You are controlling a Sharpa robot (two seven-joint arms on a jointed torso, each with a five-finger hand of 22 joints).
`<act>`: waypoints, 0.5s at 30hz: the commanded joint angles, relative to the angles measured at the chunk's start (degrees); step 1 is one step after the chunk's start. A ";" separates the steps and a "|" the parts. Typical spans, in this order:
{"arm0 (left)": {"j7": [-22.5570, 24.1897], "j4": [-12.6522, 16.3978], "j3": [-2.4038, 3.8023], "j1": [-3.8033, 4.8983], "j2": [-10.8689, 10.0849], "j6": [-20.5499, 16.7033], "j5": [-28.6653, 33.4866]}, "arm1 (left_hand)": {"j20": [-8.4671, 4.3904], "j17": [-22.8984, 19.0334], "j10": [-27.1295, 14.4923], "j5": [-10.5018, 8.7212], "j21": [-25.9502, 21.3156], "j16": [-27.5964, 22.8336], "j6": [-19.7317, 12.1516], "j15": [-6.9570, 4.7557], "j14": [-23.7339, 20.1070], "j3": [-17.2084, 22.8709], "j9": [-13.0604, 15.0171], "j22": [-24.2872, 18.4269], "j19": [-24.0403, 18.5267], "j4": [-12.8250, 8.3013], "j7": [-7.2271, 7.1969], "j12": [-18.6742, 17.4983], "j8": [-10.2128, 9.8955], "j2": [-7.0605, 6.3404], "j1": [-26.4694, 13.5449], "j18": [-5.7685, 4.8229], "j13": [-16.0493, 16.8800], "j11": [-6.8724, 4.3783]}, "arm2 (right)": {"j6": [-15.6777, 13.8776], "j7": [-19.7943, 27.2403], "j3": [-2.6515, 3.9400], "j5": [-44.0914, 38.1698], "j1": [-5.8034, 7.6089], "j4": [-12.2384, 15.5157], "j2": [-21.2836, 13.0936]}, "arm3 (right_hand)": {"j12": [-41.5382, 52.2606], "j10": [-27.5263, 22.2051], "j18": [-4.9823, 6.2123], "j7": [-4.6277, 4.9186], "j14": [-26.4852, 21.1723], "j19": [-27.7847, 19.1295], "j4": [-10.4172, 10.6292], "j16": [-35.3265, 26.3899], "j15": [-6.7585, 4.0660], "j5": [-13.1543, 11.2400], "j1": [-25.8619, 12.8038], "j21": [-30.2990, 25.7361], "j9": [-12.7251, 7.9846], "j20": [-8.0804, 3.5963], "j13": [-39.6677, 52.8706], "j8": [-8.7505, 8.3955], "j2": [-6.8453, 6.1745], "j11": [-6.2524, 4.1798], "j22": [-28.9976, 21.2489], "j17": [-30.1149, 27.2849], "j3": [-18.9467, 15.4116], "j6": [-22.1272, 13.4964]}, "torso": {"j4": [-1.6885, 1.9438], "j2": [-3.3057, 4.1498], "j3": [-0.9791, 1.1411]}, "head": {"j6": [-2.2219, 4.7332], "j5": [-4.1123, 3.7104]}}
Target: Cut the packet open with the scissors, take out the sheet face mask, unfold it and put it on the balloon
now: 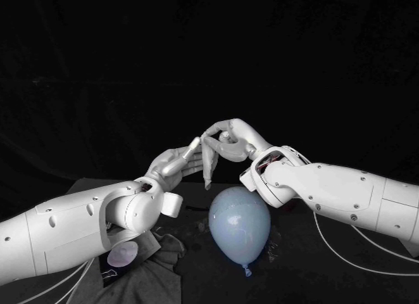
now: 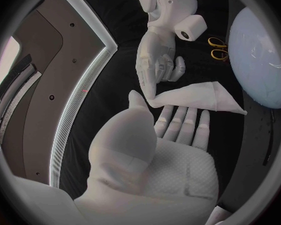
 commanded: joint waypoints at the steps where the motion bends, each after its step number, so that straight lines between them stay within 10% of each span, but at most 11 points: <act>1: -1.24 0.25 0.09 0.02 0.34 4.10 -2.73 | 0.10 0.21 0.58 0.25 0.40 0.15 0.49 0.14 1.06 6.27 0.12 -0.01 1.06 0.11 5.90 0.02 0.20 -3.91 -3.53 -0.97 -0.01 0.16 | 2.71 -0.91 0.03 -1.23 0.10 -0.57 0.48 | -0.42 -0.31 0.77 0.18 6.39 -0.47 0.67 0.20 0.25 -0.26 -0.62 -0.35 -0.24 0.20 5.18 -0.49 -1.02 0.06 8.77 15.09 -1.36 -0.59 | 0.00 0.04 0.00 | 0.11 -0.01; 9: -3.03 -0.01 0.08 0.03 0.59 5.28 -4.28 | -0.11 0.74 0.97 0.12 1.34 0.38 0.67 -0.10 3.63 18.17 0.20 0.22 4.28 0.24 6.24 0.06 0.03 -11.98 -8.82 -0.80 0.01 -0.05 | 1.92 -1.67 0.02 -1.19 0.25 -1.38 0.81 | -0.58 -0.51 0.83 0.32 6.39 -0.66 1.84 0.20 0.39 -0.26 -1.30 -0.66 -0.62 0.37 5.05 -1.16 -1.89 0.20 8.68 15.09 -3.37 -1.00 | 0.03 0.01 0.01 | 0.11 -0.27; 15: -4.30 -0.28 0.08 0.04 0.49 6.32 -4.58 | -0.20 0.85 0.74 0.12 1.93 0.42 0.48 -0.14 4.16 20.39 0.17 0.43 6.04 0.20 6.23 0.03 -0.10 -13.43 -8.67 -0.49 -0.01 -0.03 | 0.47 -2.49 0.02 -1.12 0.41 -2.56 0.90 | -0.59 -0.54 0.88 0.42 6.39 -0.79 2.32 0.20 0.44 -0.26 -1.39 -0.89 -0.85 0.43 5.06 -1.52 -2.14 0.27 8.61 15.09 -4.14 -1.13 | 0.00 0.01 0.01 | 0.09 -0.40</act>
